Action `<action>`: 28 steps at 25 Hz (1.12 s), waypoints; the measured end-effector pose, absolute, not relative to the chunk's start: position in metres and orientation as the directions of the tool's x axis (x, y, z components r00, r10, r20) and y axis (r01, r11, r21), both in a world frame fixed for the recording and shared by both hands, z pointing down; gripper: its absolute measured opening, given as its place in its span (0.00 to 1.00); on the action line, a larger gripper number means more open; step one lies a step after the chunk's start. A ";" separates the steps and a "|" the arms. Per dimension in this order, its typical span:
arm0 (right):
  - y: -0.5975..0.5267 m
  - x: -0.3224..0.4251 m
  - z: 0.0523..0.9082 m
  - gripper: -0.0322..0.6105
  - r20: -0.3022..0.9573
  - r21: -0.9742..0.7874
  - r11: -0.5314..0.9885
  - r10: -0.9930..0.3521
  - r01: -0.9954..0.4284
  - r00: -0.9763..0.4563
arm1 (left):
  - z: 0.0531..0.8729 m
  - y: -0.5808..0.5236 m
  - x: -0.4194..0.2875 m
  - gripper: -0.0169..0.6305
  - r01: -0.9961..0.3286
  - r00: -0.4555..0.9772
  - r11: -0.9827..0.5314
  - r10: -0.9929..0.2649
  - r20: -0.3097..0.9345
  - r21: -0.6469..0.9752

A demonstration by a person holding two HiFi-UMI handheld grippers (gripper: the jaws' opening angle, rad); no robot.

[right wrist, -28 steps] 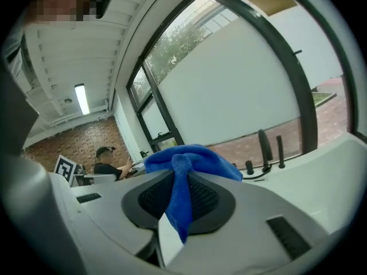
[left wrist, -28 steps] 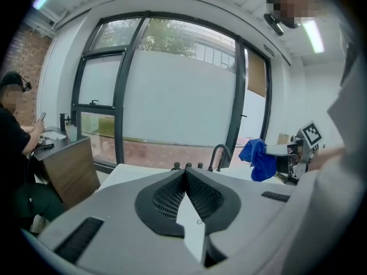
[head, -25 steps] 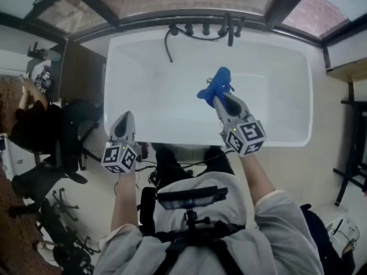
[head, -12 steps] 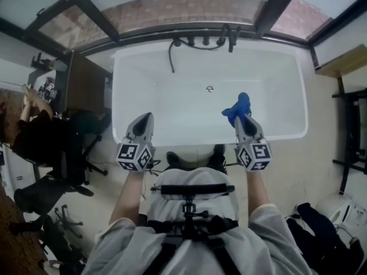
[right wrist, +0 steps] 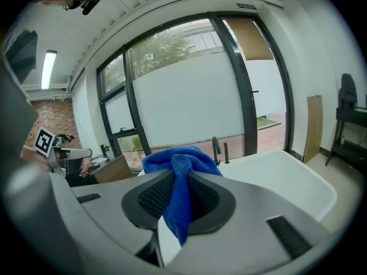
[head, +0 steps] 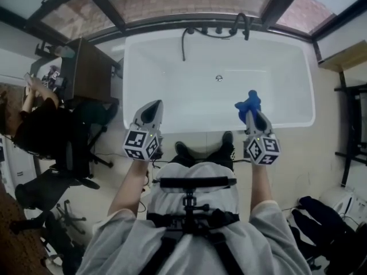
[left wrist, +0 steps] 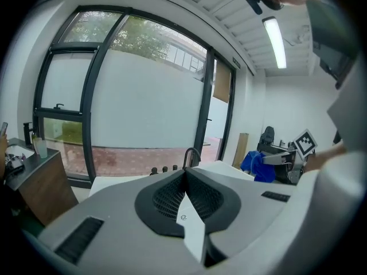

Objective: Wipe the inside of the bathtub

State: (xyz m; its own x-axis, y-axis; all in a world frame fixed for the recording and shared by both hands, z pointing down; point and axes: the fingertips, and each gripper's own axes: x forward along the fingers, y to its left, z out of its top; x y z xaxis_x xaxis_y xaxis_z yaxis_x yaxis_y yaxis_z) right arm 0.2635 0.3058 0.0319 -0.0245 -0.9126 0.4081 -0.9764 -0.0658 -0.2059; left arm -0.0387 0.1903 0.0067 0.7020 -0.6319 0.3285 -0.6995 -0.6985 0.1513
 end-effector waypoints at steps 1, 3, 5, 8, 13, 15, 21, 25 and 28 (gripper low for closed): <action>0.305 0.262 0.031 0.16 0.410 -0.203 -0.065 -0.912 -0.977 -0.025 | 0.006 0.190 -0.041 0.02 -0.700 0.702 -0.699 -0.633 0.327 0.150; 0.302 0.260 0.027 0.16 0.412 -0.196 -0.055 -0.910 -0.979 -0.032 | 0.002 0.189 -0.045 0.02 -0.705 0.697 -0.693 -0.642 0.319 0.147; 0.296 0.262 0.024 0.16 0.413 -0.187 -0.036 -0.909 -0.982 -0.046 | -0.001 0.186 -0.048 0.02 -0.721 0.683 -0.677 -0.661 0.309 0.147; 0.286 0.271 0.018 0.16 0.417 -0.179 -0.010 -0.906 -0.984 -0.066 | -0.002 0.184 -0.052 0.02 -0.753 0.653 -0.639 -0.693 0.305 0.159; 0.275 0.295 0.013 0.16 0.421 -0.182 0.021 -0.902 -0.983 -0.098 | 0.000 0.188 -0.040 0.02 -0.788 0.613 -0.592 -0.724 0.316 0.170; 0.276 0.305 0.017 0.16 0.428 -0.197 0.025 -0.897 -0.980 -0.109 | 0.001 0.192 -0.034 0.02 -0.799 0.599 -0.574 -0.735 0.318 0.176; 0.274 0.318 0.025 0.16 0.423 -0.223 0.038 -0.897 -0.974 -0.132 | 0.001 0.201 -0.029 0.02 -0.819 0.571 -0.550 -0.750 0.333 0.164; 0.278 0.322 0.024 0.16 0.417 -0.226 0.039 -0.899 -0.973 -0.133 | -0.001 0.202 -0.026 0.02 -0.822 0.566 -0.547 -0.753 0.336 0.160; 0.283 0.324 0.024 0.16 0.412 -0.231 0.030 -0.903 -0.973 -0.126 | -0.005 0.202 -0.025 0.02 -0.819 0.570 -0.553 -0.750 0.336 0.155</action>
State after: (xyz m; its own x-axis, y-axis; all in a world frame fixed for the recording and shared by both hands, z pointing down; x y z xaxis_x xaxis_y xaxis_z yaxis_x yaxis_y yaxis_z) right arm 0.3243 0.2827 0.0241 -0.1258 -0.9025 0.4119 -0.9725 0.0302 -0.2307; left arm -0.0249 0.2022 -0.0047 0.5702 -0.7495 0.3364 -0.8186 -0.5529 0.1554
